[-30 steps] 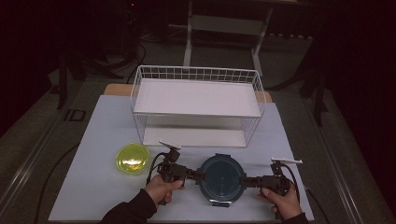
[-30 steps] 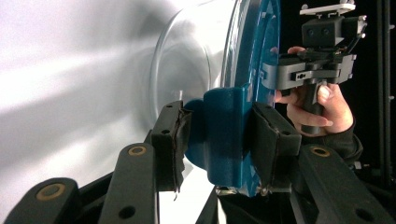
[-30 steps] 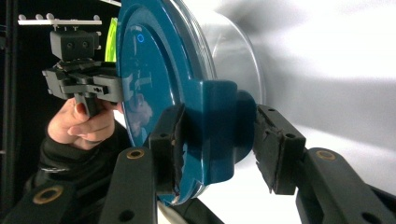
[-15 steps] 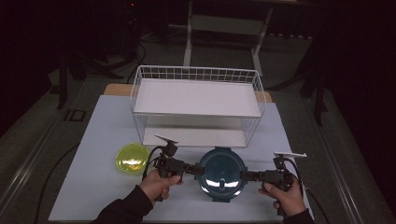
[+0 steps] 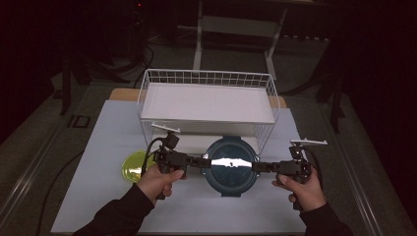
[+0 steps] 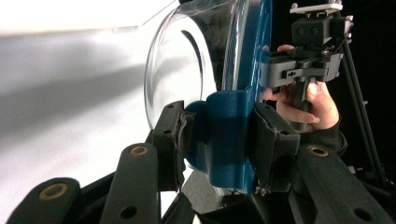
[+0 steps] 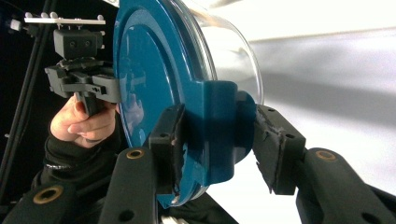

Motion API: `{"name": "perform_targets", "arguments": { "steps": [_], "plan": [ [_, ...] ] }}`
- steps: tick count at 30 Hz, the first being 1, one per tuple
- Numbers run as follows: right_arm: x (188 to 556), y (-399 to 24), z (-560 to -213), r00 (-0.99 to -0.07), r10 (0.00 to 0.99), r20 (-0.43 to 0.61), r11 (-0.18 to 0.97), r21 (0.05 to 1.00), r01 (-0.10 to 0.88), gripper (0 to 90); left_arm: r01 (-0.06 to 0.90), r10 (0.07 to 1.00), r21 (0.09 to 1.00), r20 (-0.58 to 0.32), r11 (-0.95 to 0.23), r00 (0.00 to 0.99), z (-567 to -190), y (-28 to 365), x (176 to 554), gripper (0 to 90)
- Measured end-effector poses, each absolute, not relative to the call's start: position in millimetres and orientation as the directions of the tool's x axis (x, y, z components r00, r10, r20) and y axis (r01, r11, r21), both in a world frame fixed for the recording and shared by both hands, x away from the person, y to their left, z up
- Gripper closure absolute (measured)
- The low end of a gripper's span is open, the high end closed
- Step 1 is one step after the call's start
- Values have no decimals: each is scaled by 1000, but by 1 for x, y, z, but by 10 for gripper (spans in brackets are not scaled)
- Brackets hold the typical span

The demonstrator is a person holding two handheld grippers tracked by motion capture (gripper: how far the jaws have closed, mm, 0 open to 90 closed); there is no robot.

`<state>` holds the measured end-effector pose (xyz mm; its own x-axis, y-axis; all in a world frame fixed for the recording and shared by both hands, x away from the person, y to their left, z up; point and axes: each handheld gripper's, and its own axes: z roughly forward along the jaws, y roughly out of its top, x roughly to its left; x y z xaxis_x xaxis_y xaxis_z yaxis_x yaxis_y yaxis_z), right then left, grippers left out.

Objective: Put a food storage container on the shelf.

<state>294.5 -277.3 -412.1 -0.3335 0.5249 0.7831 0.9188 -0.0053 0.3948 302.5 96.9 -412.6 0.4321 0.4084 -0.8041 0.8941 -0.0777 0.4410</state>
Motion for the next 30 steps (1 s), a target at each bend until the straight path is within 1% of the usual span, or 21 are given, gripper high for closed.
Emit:
{"name": "perform_targets", "arguments": {
  "steps": [9, 22, 30],
  "plan": [
    [314, -263, -377, -381, 524, 762, 6, 444, 896, 547, 877, 413, 479, -792, -37, 450, -381, 110, 314, 576],
    [350, -244, -326, -442, 522, 730, 12, 512, 859, 548, 840, 420, 543, -762, -1, 493, -335, 129, 343, 576],
    [375, -239, -303, -448, 535, 716, 7, 526, 851, 548, 842, 400, 539, -773, 7, 492, -319, 133, 371, 576]
  ]
}}
